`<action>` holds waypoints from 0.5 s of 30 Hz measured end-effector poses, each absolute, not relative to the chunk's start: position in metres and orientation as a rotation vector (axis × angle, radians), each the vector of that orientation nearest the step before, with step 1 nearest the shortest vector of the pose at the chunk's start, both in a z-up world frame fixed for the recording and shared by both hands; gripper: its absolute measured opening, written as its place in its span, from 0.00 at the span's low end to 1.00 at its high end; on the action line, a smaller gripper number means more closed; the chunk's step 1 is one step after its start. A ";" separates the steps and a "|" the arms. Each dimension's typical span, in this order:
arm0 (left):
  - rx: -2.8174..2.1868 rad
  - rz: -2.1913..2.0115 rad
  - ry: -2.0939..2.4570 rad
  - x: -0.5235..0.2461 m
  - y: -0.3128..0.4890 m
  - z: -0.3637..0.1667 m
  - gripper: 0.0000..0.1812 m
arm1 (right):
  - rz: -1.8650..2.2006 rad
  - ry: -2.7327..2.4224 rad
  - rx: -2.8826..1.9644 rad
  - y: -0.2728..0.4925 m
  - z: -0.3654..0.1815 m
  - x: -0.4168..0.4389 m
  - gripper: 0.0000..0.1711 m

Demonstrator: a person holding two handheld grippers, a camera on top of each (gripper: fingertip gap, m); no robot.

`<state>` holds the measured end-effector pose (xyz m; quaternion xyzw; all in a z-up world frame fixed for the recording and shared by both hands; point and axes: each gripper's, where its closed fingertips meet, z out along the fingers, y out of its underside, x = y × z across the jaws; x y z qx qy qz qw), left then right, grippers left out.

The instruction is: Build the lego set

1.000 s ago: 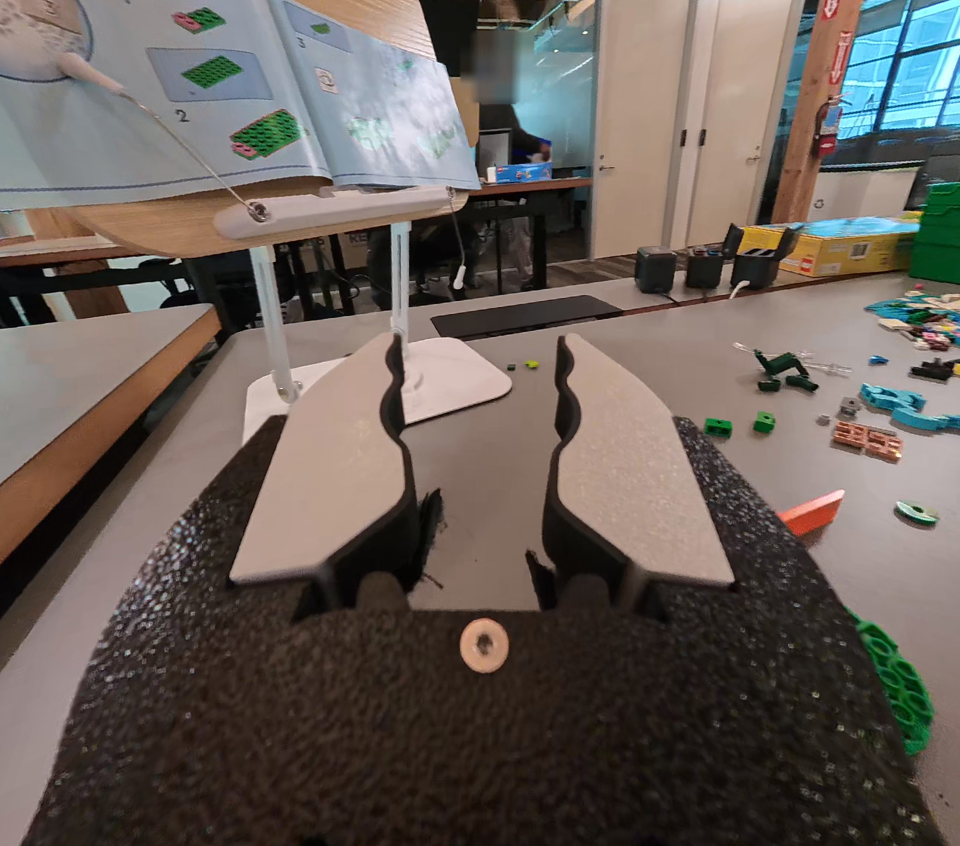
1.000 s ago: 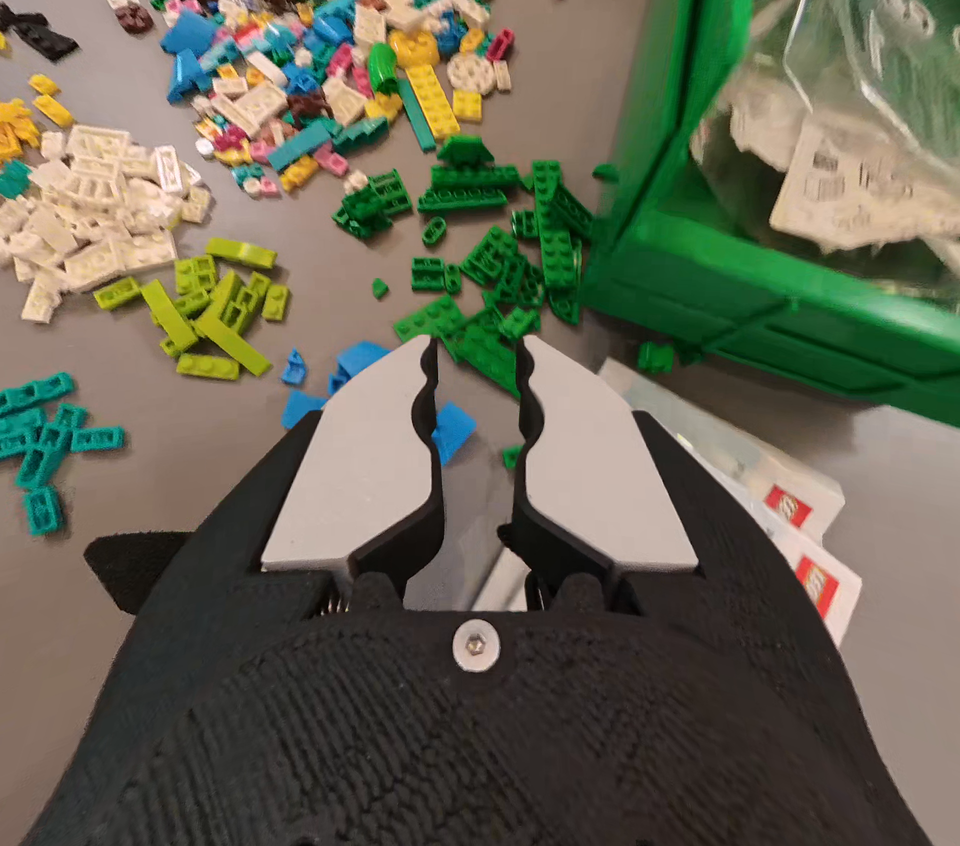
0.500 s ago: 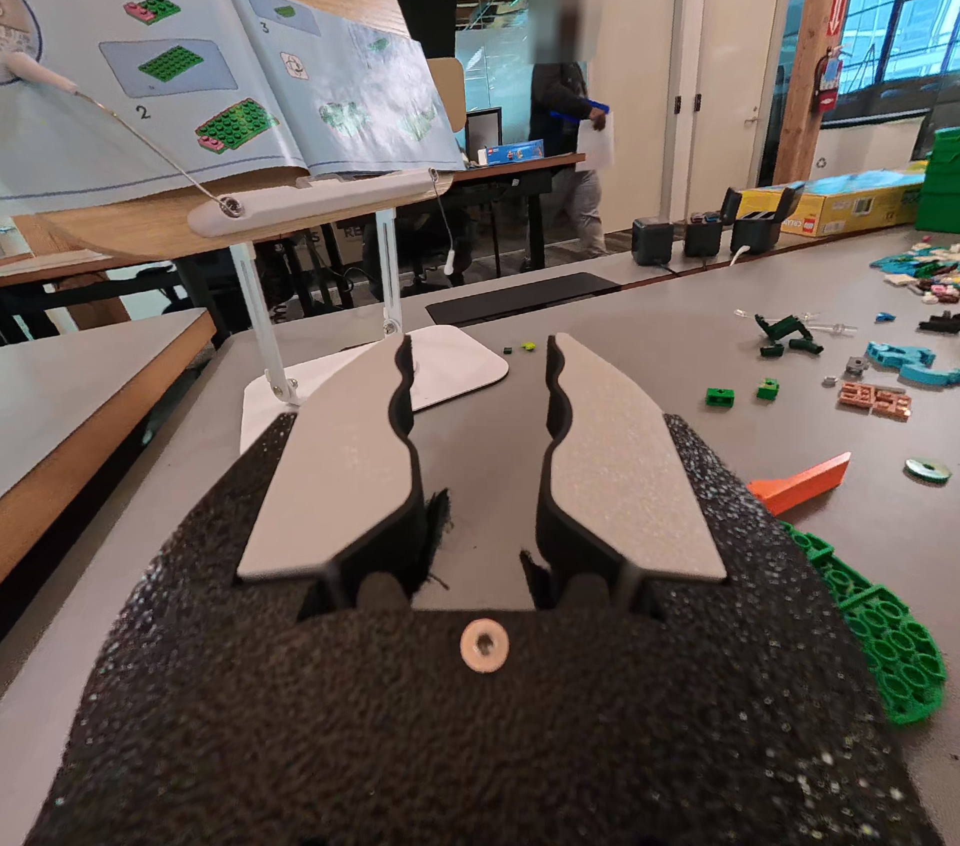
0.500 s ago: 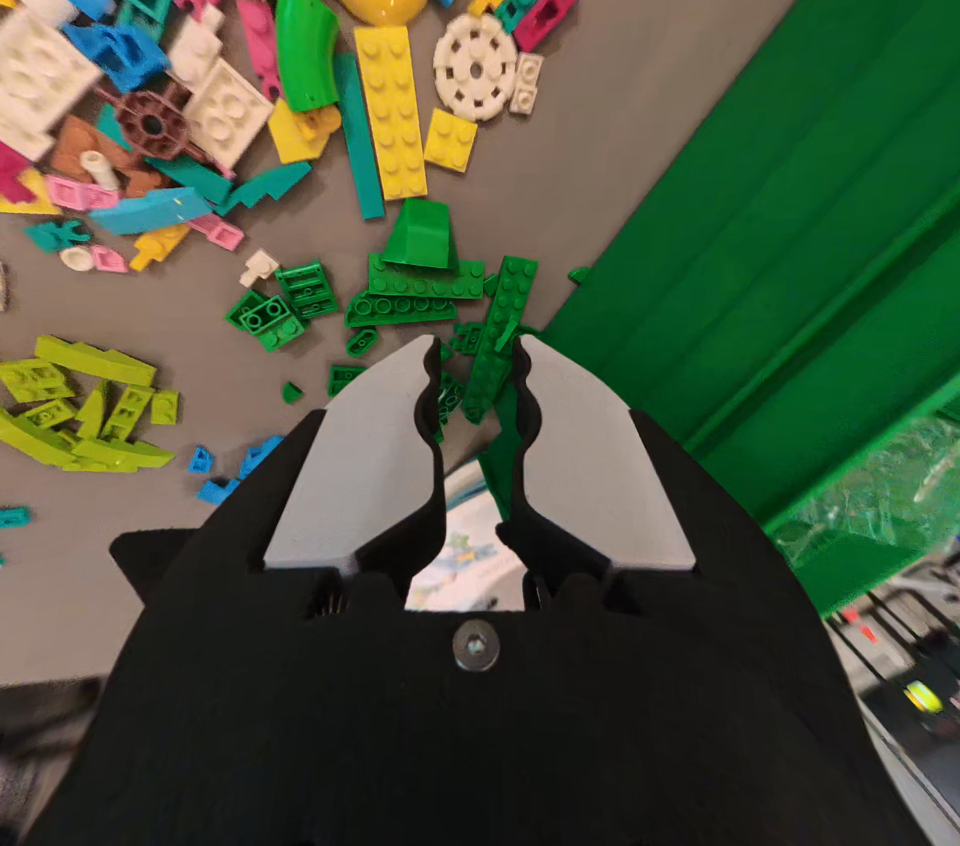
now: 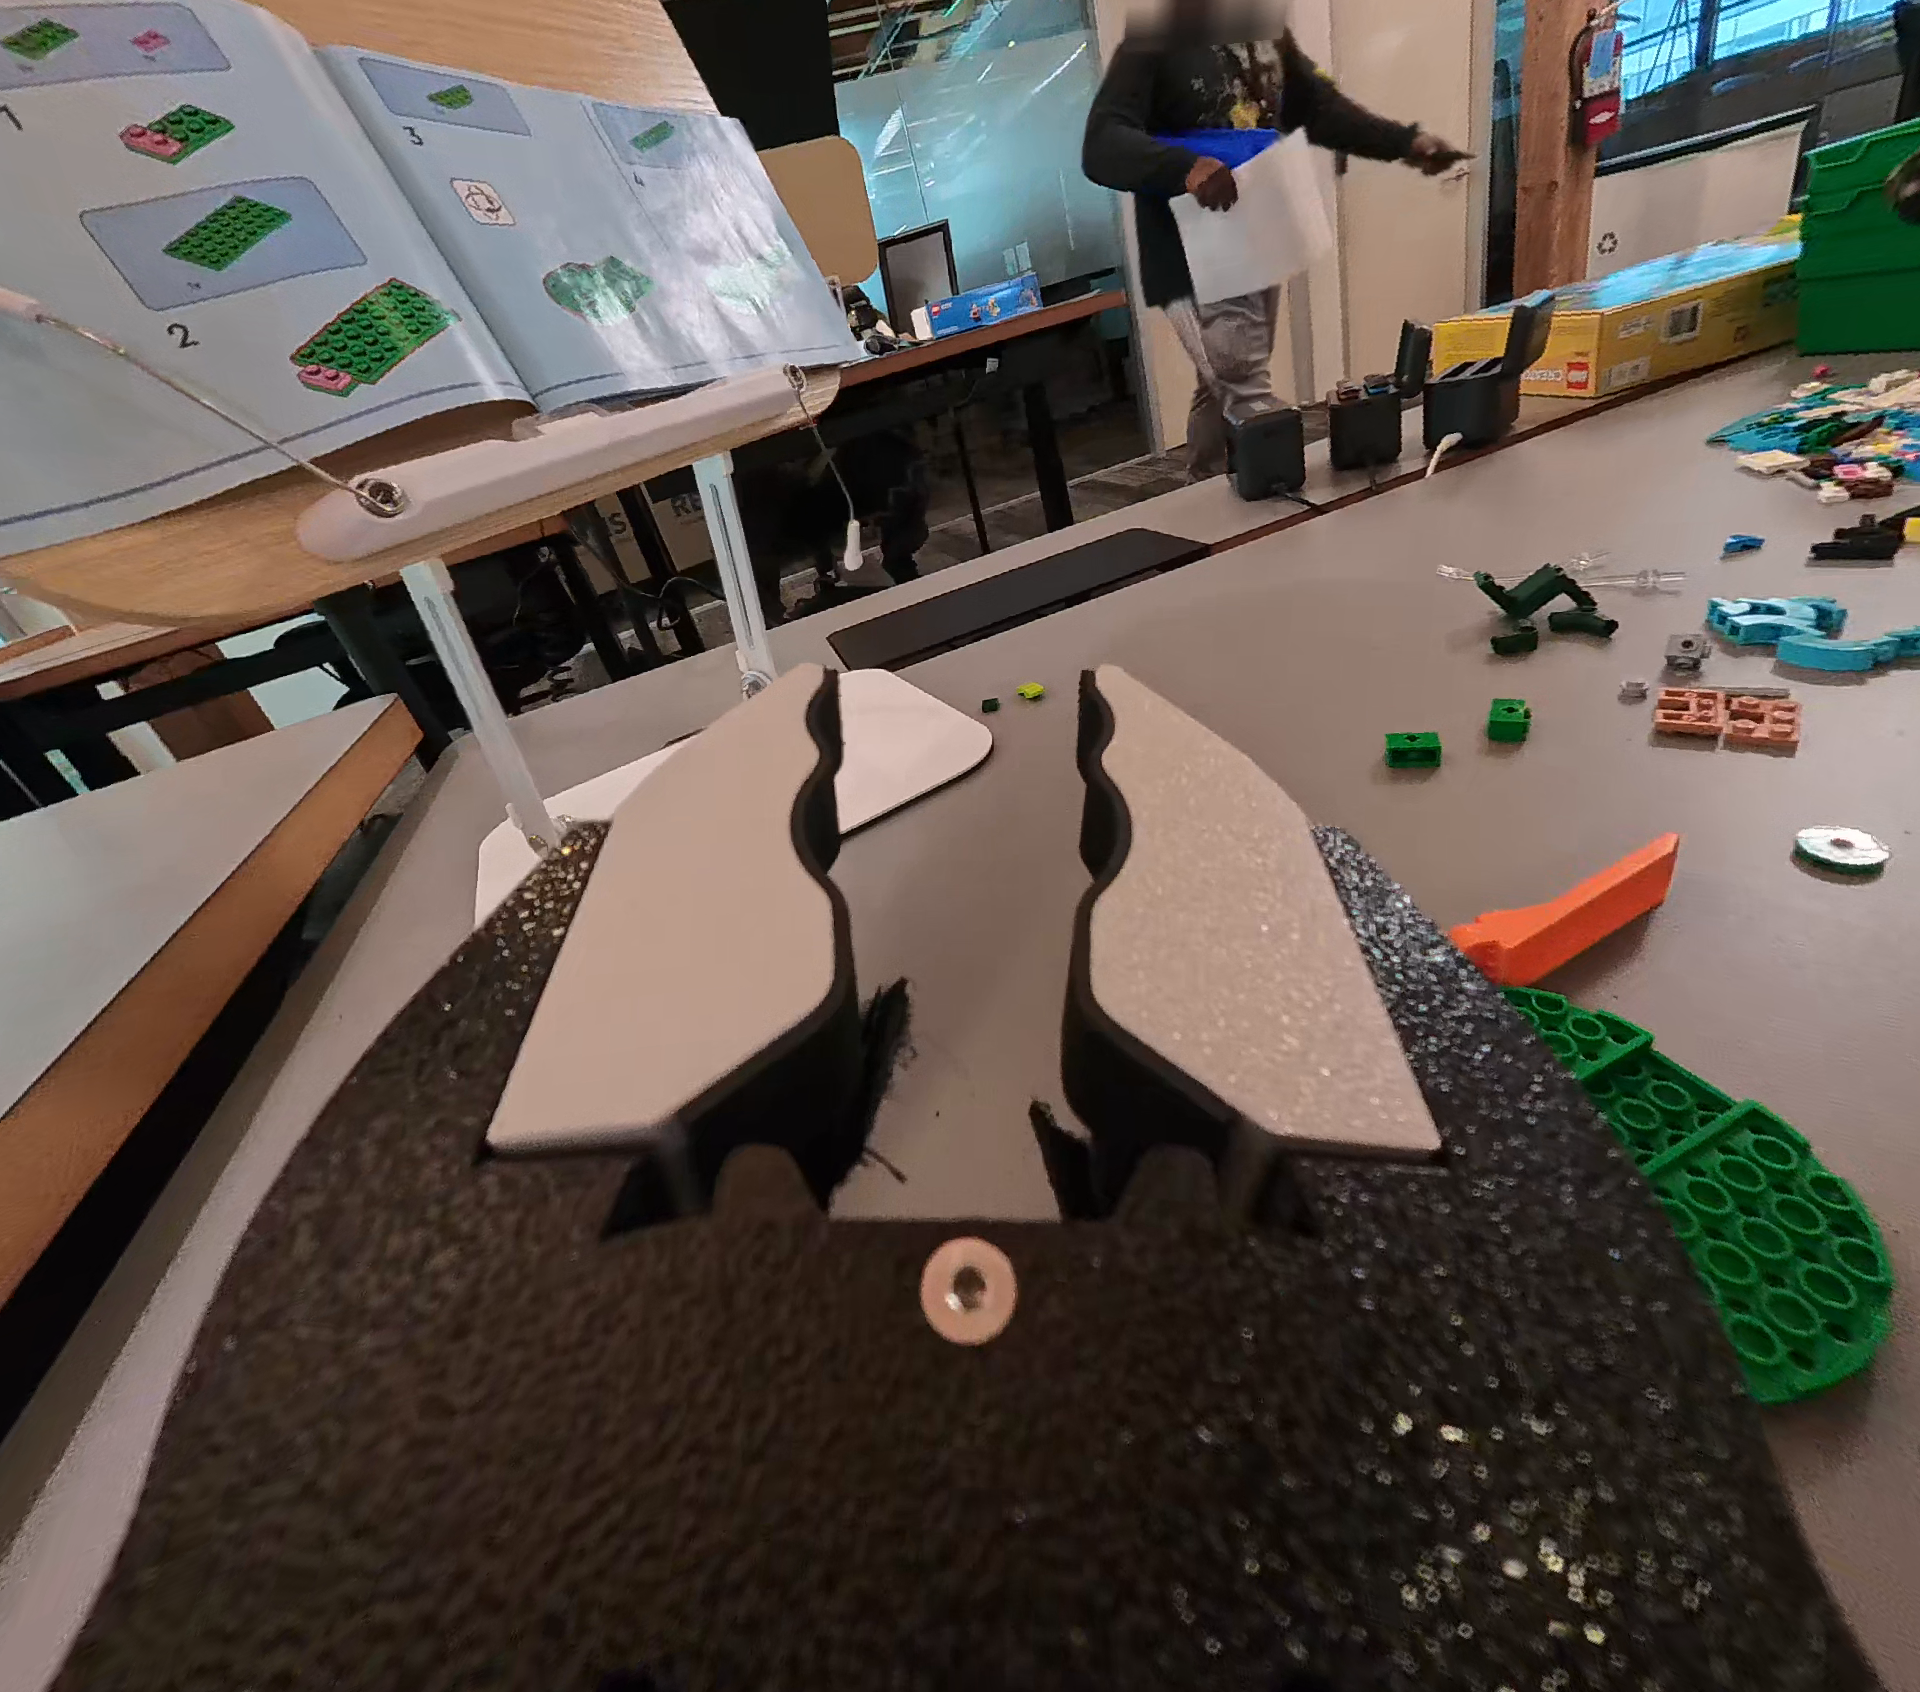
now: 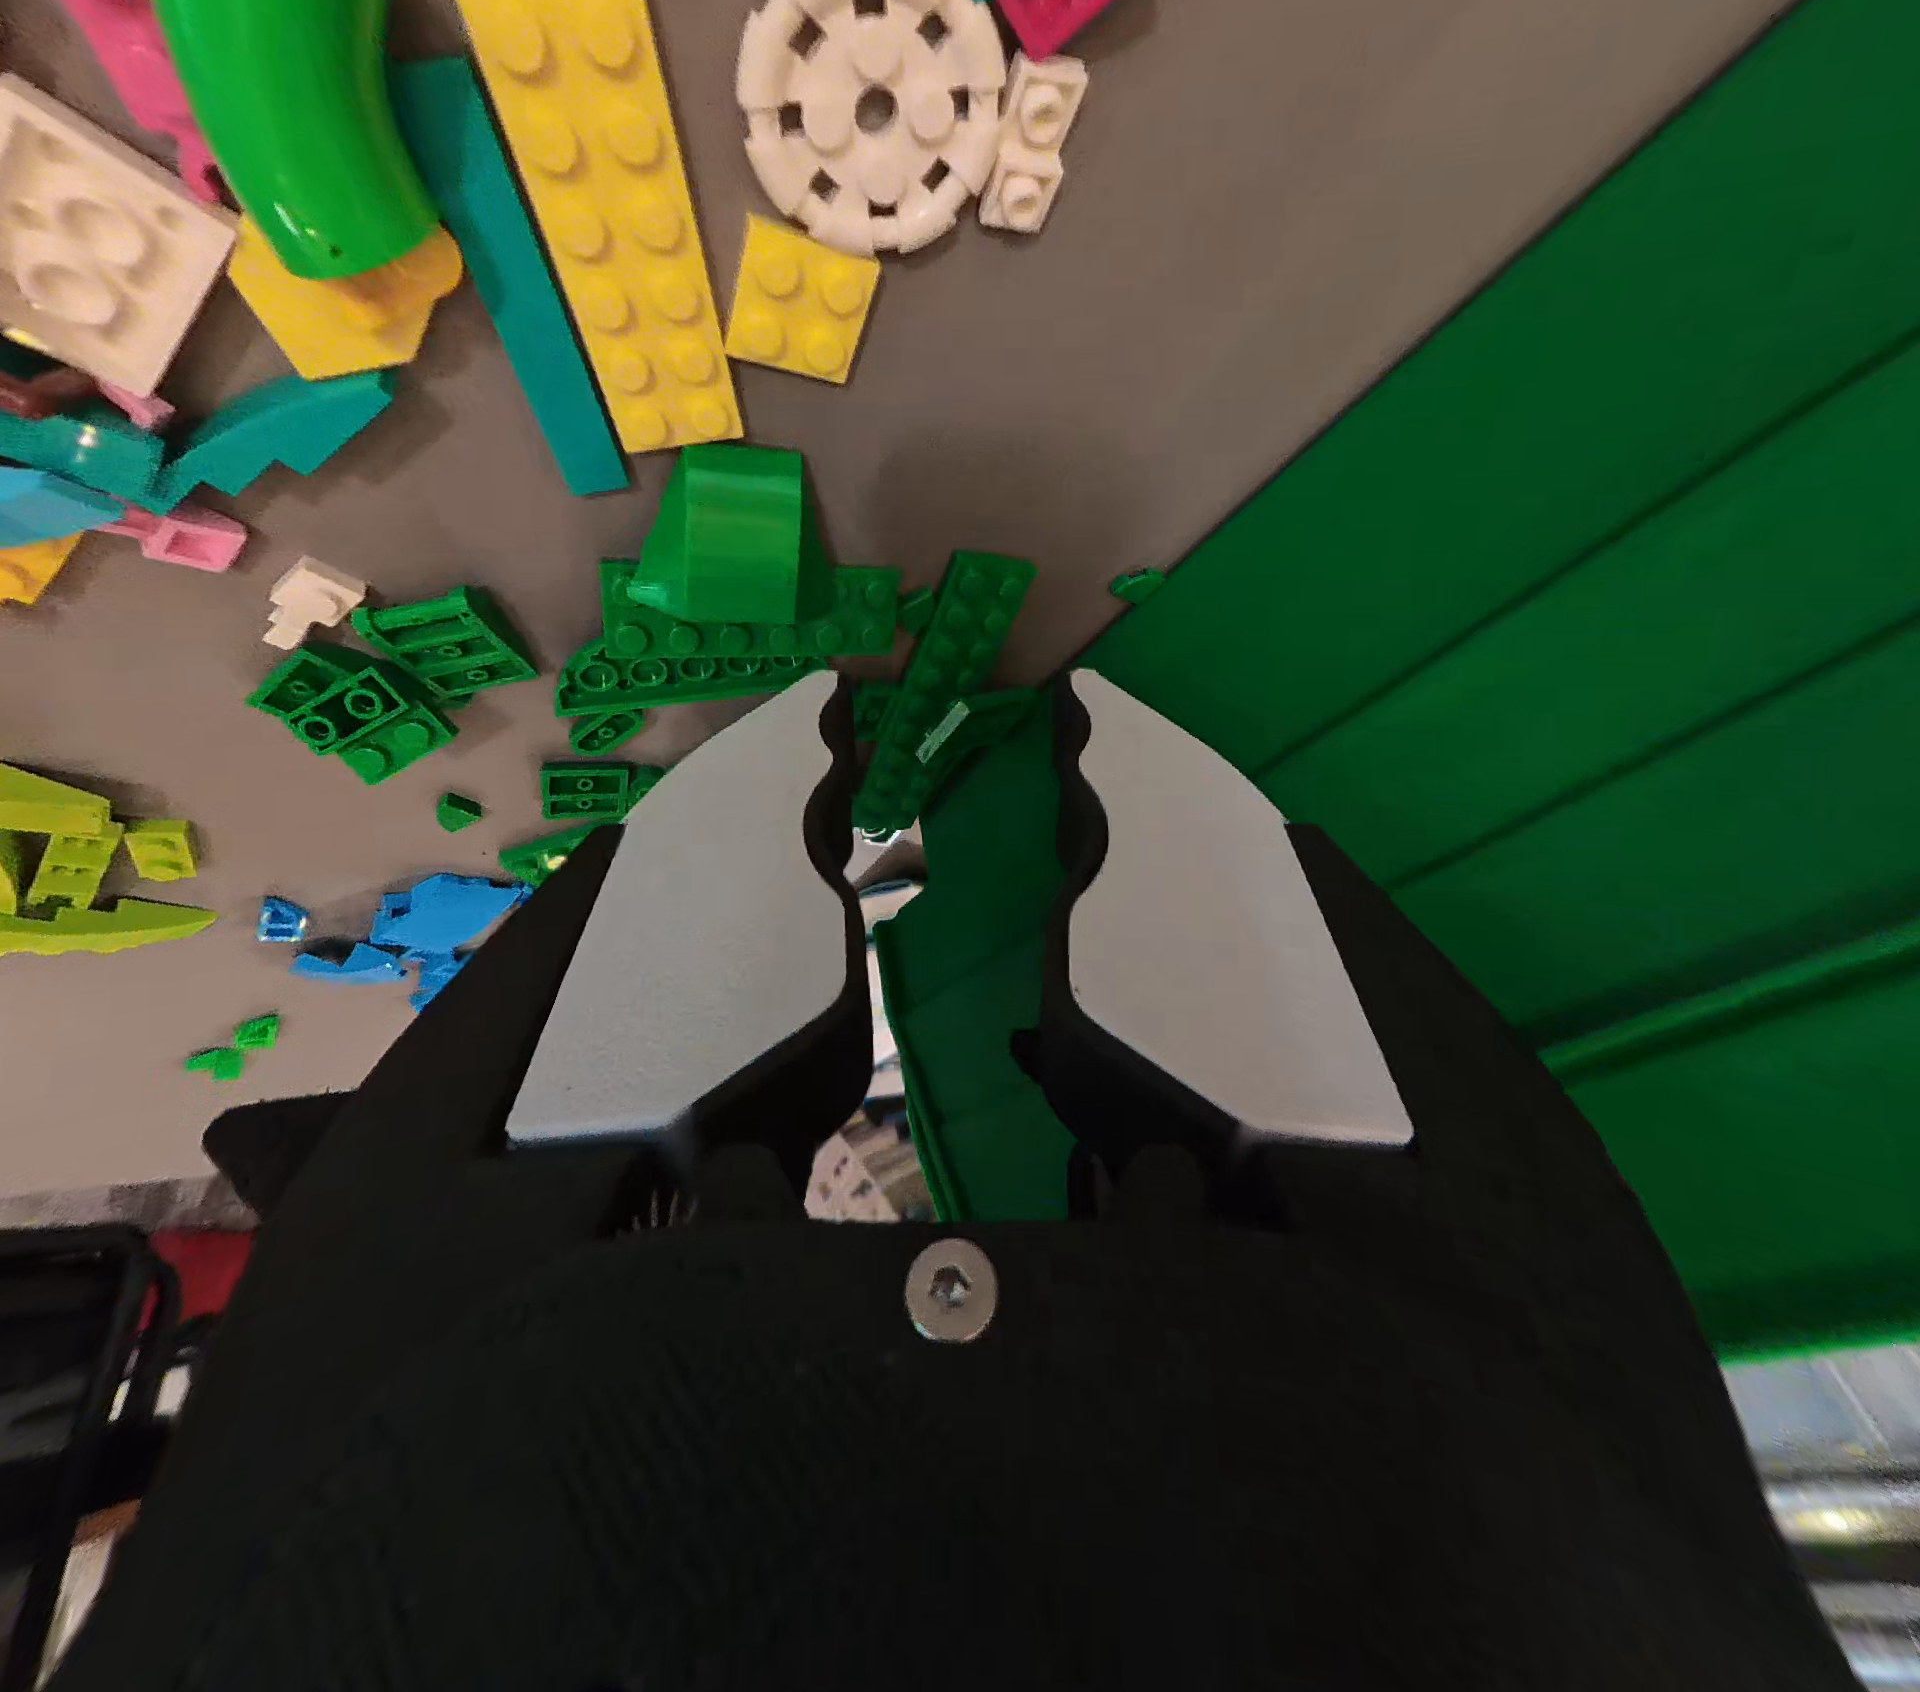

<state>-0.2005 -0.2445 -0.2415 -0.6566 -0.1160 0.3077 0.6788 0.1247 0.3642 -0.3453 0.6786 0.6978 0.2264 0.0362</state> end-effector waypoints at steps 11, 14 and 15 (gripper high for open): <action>-1.457 0.641 -0.297 -0.203 -0.247 -0.241 0.23 | 0.875 2.093 1.860 0.368 -0.353 0.136 0.20; -1.457 0.636 -0.292 -0.202 -0.247 -0.241 0.23 | 0.851 2.140 1.782 0.364 -0.359 0.137 0.10; -1.457 0.635 -0.291 -0.202 -0.247 -0.240 0.23 | 0.880 2.163 1.753 0.365 -0.359 0.138 0.09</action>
